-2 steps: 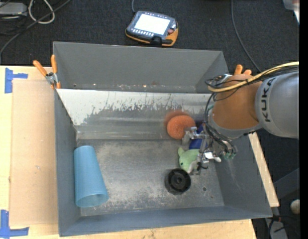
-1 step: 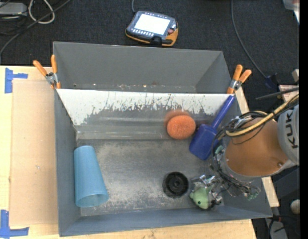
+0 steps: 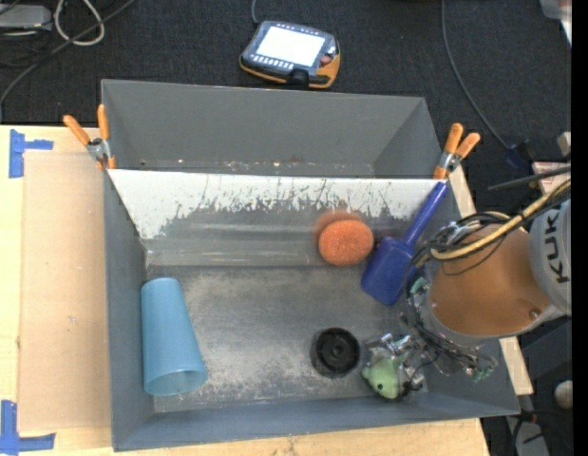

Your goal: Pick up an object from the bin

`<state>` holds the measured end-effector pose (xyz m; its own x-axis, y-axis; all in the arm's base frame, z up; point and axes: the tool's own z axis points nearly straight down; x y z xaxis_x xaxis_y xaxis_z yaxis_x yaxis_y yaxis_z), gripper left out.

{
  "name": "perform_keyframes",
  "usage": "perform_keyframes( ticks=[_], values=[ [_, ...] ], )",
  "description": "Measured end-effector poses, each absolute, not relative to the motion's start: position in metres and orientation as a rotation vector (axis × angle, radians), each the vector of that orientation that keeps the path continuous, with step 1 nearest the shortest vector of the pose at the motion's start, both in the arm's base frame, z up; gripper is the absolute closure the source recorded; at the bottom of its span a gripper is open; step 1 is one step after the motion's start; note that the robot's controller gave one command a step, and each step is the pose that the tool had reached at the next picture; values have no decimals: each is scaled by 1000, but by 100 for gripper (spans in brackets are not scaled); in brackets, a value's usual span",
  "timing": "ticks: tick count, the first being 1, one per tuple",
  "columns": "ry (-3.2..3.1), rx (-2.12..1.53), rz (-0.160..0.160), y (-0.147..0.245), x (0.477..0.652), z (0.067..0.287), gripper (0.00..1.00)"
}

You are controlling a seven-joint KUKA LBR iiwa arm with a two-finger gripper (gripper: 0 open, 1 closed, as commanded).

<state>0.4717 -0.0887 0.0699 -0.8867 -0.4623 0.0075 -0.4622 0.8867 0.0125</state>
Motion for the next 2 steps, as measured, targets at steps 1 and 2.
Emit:
perform_keyframes(
  ticks=[1,2],
  values=[
    [-3041,744,-17,-88,472,71,100],
    [-3038,740,-22,-87,470,92,100]
  ],
)
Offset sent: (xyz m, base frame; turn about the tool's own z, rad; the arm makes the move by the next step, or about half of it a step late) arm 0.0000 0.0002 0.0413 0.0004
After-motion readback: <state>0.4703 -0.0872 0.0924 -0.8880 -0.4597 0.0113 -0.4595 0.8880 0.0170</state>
